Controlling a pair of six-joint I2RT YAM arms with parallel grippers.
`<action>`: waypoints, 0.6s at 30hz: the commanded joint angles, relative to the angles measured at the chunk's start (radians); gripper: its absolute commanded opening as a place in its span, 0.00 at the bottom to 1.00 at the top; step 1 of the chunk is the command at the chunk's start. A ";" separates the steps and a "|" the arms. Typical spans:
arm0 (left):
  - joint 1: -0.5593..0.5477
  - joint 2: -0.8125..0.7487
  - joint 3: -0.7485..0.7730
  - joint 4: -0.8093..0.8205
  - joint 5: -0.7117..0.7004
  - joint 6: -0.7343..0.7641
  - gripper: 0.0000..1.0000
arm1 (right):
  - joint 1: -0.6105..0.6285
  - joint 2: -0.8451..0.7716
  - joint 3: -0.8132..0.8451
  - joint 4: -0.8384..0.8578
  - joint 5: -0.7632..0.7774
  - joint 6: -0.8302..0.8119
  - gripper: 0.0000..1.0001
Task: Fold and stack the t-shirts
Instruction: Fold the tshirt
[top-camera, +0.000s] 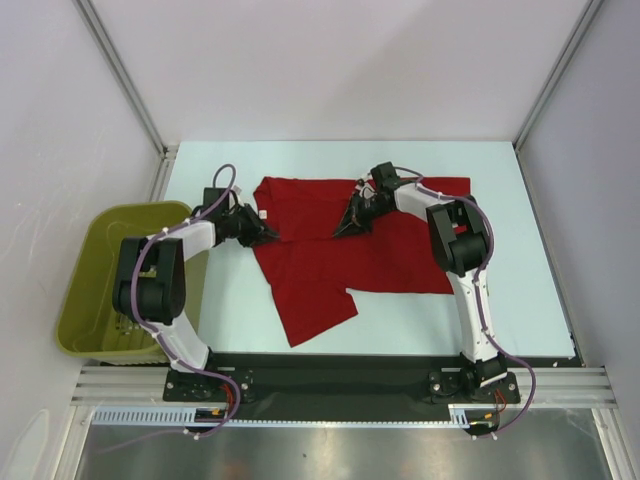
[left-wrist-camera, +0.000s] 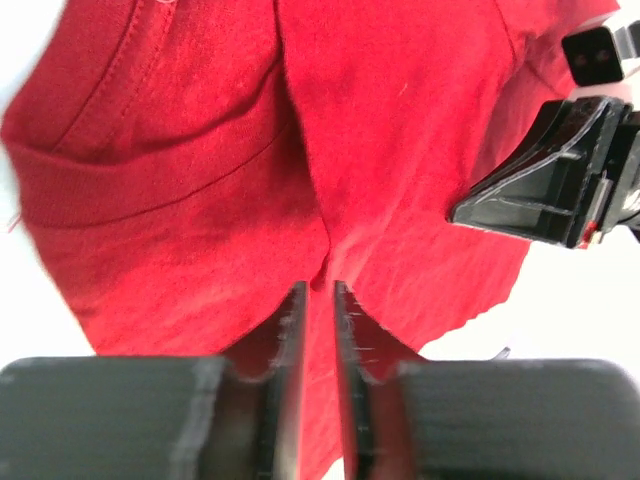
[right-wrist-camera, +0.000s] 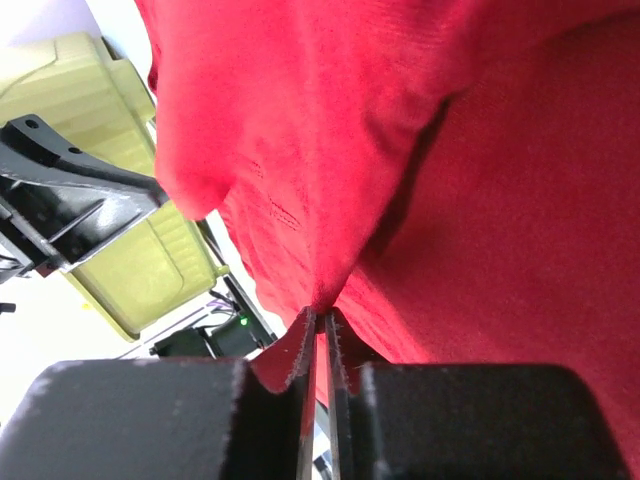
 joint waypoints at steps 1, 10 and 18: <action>-0.005 -0.076 0.014 -0.074 -0.044 0.038 0.23 | -0.015 0.003 0.050 -0.060 -0.032 -0.023 0.11; -0.005 -0.073 0.324 -0.292 -0.208 0.242 0.63 | -0.124 -0.127 0.064 -0.319 0.043 -0.228 0.32; -0.002 0.202 0.669 -0.329 -0.219 0.345 0.71 | -0.360 -0.342 -0.113 -0.271 0.261 -0.313 0.38</action>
